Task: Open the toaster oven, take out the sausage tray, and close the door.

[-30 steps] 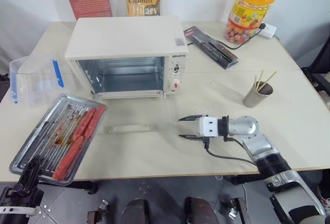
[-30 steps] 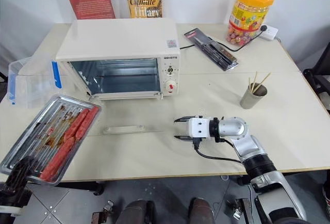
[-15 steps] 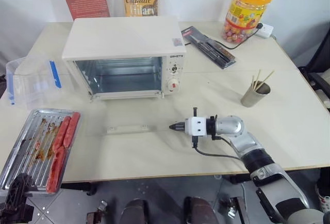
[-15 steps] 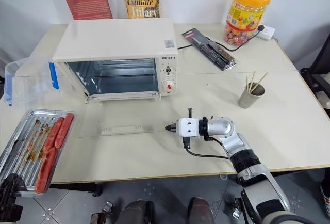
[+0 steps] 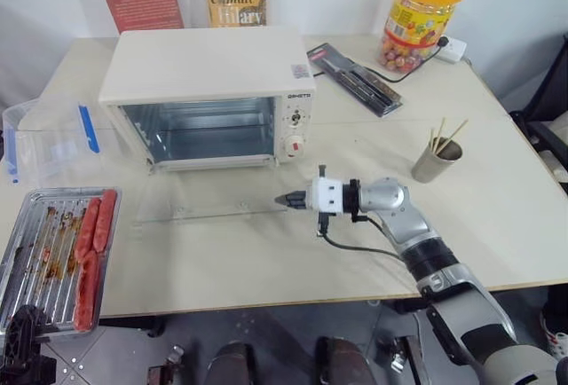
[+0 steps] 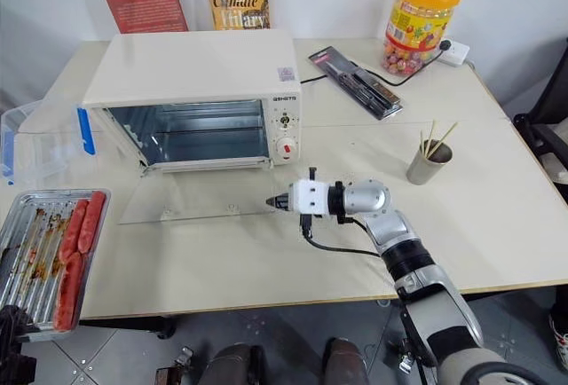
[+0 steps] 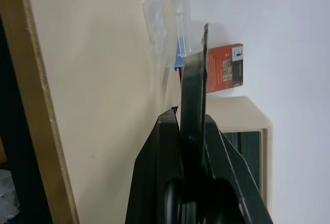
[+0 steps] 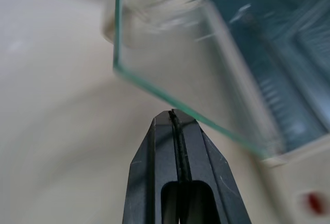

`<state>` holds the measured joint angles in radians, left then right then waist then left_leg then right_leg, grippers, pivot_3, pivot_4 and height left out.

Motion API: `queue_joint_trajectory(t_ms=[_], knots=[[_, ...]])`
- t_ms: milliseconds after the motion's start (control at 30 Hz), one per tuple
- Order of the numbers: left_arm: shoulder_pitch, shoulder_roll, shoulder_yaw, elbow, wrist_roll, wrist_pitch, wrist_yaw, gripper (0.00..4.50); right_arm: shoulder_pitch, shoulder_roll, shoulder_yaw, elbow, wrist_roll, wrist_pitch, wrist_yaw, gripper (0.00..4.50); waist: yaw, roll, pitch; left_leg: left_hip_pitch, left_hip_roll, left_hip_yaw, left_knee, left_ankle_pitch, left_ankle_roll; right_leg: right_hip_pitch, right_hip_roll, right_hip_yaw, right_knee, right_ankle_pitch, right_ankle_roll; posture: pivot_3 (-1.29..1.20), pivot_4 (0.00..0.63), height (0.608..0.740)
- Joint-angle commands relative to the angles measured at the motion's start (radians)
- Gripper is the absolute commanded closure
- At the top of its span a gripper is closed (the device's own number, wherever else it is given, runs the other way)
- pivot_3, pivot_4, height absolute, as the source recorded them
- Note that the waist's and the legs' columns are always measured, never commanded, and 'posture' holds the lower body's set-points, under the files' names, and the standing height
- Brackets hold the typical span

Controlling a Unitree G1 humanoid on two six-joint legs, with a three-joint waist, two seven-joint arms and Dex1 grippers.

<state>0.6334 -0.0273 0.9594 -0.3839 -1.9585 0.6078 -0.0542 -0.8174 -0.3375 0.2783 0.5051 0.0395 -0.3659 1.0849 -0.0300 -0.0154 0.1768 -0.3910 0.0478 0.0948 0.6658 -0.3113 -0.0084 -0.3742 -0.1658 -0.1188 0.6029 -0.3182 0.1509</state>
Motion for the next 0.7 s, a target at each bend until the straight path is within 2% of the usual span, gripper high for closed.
queue_joint_trajectory(t_ms=[33, 300, 433, 700], knots=[[0.039, 0.004, 0.005, -0.036, -0.014, -0.004, -0.013, 4.50, -0.015, -0.002, -0.030, -0.060, 0.042, 0.027, 0.011, 4.49, 0.000, 0.000, 0.000, 0.000, 0.000, 0.000, 0.000, 0.000, 0.000, 0.000, 0.000, 0.000, 0.001, 0.000, 0.000, 0.00, 0.150, 0.740], [0.053, 0.023, -0.018, -0.046, -0.014, 0.022, -0.003, 4.50, -0.128, 0.003, -0.076, -0.046, 0.073, 0.104, -0.008, 4.49, 0.000, 0.000, 0.000, 0.000, 0.000, 0.002, 0.001, -0.002, 0.001, -0.001, 0.000, 0.001, 0.001, 0.000, 0.000, 0.00, 0.150, 0.740], [0.059, 0.064, -0.088, -0.090, -0.014, 0.048, 0.036, 4.50, -0.185, -0.002, -0.114, -0.028, 0.084, 0.143, -0.034, 4.49, 0.001, 0.000, 0.000, 0.000, 0.001, 0.002, 0.001, -0.002, 0.000, -0.002, 0.001, 0.001, 0.002, 0.000, 0.000, 0.00, 0.150, 0.740], [-0.059, 0.276, -0.232, -0.091, -0.014, 0.109, 0.144, 4.50, -0.101, -0.087, -0.146, -0.303, 0.235, 0.505, 0.051, 4.49, 0.003, 0.001, 0.001, 0.000, 0.001, 0.000, 0.001, -0.003, 0.000, -0.002, 0.001, 0.002, 0.003, 0.000, 0.000, 0.00, 0.150, 0.740]])
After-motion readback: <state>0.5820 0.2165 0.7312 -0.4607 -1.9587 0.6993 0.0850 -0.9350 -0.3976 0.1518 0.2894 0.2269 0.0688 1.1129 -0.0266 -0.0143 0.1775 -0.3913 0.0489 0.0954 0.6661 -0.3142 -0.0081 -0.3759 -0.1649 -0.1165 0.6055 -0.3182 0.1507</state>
